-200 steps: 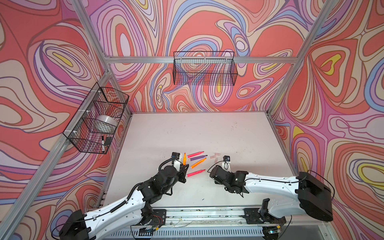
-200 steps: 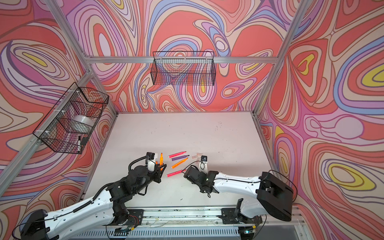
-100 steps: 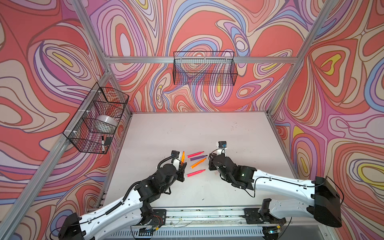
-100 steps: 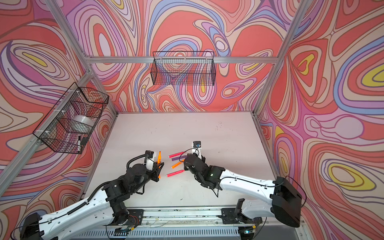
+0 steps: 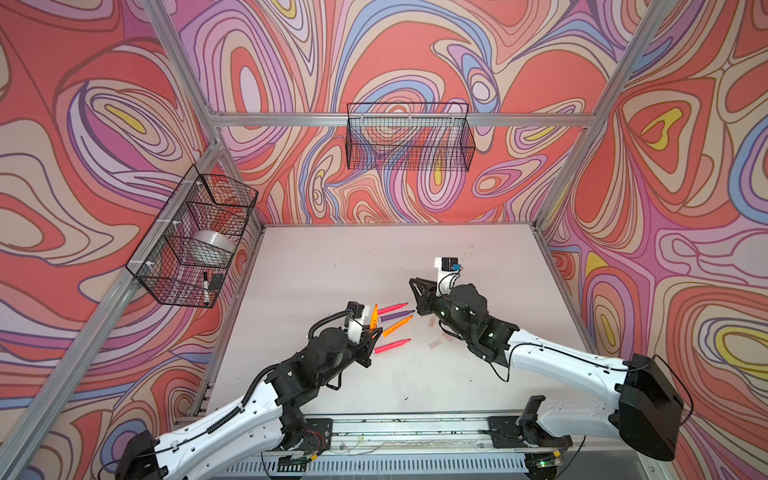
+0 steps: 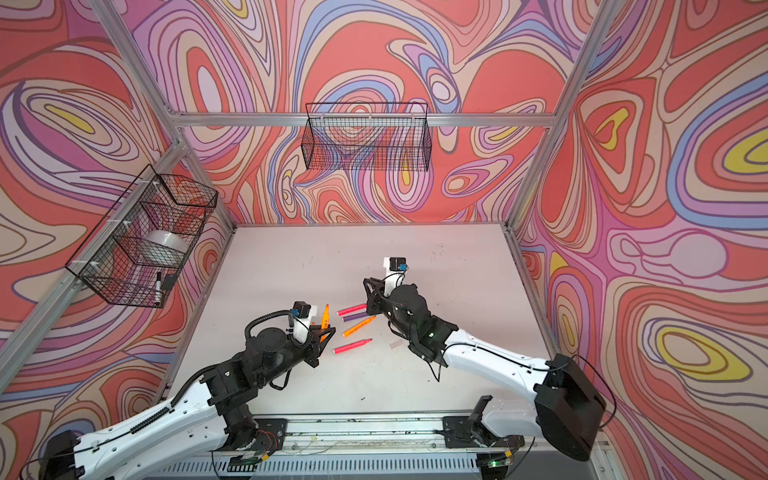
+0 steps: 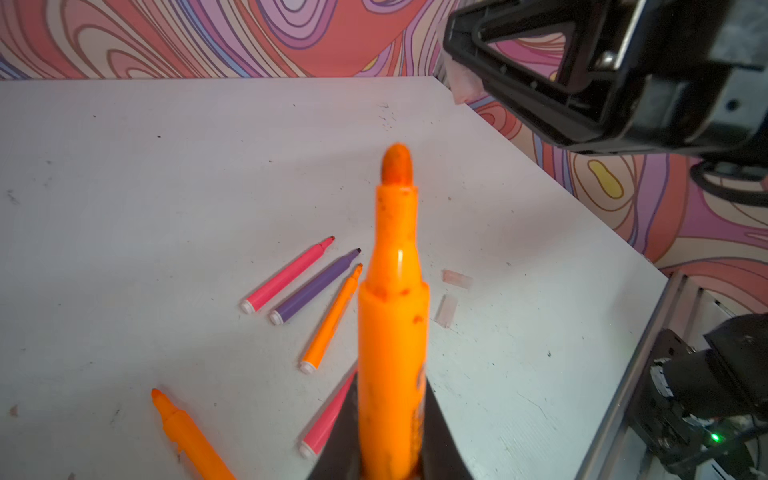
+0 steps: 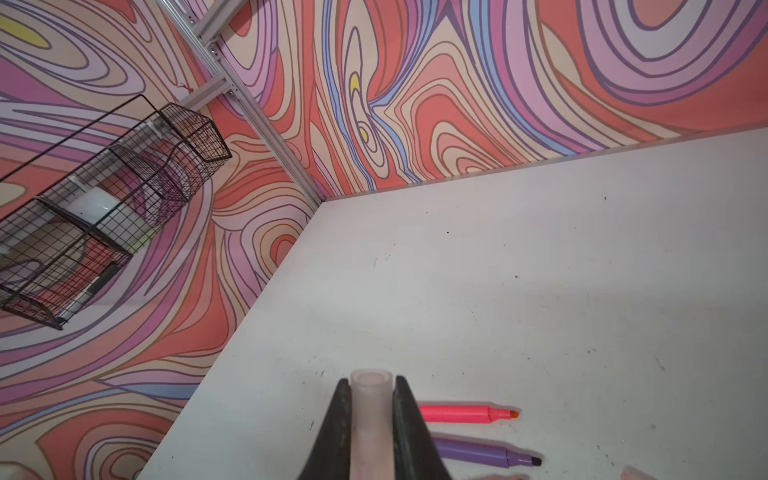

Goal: Insert the pens into the pen caps
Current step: 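Lift the pink cap with the right gripper toward the held orange highlighter, then lower the pink cap with the right gripper onto the highlighter tip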

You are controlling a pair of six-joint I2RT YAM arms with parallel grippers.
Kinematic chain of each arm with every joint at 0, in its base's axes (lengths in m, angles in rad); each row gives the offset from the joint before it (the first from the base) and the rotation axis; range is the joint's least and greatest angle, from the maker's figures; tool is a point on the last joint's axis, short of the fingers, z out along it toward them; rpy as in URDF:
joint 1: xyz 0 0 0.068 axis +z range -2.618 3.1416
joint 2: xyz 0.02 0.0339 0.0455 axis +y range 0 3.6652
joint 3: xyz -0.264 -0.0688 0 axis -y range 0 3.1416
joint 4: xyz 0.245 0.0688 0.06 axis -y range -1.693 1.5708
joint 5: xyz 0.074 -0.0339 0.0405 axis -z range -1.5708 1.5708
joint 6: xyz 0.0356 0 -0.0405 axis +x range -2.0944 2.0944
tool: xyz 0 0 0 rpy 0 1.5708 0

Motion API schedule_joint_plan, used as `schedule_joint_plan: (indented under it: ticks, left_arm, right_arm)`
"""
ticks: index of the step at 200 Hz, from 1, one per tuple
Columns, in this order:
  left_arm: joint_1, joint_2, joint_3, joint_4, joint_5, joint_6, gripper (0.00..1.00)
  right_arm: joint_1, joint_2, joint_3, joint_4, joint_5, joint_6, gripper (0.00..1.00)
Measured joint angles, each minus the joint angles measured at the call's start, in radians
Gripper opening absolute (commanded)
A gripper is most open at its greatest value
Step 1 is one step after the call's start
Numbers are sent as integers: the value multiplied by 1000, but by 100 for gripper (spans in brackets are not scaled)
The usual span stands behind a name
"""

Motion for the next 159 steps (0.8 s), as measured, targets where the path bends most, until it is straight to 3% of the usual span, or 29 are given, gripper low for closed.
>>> schedule_joint_plan:
  ticks: [29,86,159]
  left_arm:
    - [0,40,-9,53,103,-38,0]
    - [0,135,-32,190,246,-133,0]
    - [0,188,-32,273,282,-190,0]
  right_arm:
    - [0,-82,-85,81,-61,29,0]
    - [0,-85,-123,202,-153,93,0]
    - [3,95,-167,467,-206,212,0]
